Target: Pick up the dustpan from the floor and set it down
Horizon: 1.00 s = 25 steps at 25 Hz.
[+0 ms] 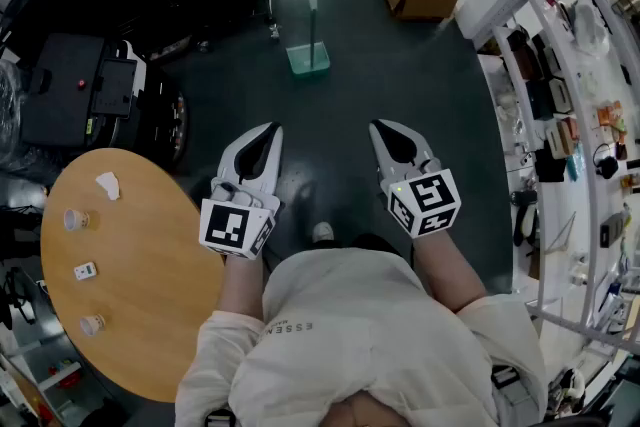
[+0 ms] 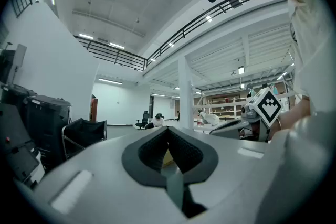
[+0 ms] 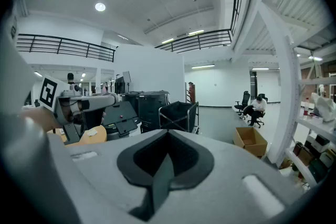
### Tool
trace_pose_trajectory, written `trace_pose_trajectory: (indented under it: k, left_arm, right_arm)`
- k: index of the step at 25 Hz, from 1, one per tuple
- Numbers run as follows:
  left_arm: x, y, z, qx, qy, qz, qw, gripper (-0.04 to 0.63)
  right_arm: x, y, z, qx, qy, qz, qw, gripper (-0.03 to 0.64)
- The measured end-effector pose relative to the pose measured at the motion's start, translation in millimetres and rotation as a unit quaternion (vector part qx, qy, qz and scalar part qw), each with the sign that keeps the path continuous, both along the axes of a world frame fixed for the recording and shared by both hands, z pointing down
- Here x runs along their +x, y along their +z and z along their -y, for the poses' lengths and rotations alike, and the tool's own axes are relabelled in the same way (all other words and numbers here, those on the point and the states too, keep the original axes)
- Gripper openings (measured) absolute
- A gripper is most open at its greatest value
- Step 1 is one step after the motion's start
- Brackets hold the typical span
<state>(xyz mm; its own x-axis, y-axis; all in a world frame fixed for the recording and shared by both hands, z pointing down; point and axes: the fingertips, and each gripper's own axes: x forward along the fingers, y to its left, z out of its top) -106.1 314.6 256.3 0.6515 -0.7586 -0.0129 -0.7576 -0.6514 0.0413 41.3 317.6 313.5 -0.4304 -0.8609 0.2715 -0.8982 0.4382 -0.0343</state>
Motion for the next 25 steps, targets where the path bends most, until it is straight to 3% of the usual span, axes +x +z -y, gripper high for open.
trace_pose_trajectory:
  k: [9, 25]
  left_arm:
    - [3.9, 14.5, 0.9, -0.007, -0.015, 0.016, 0.9997, 0.017]
    - [11.7, 38.1, 25.6, -0.028, -0.037, 0.02, 0.9987, 0.017]
  right_arm:
    - [5.7, 1.6, 5.0, 0.004, -0.001, -0.014, 1.0, -0.009]
    - [35.1, 26.6, 34.1, -0.024, 0.019, 0.022, 0.999, -0.009]
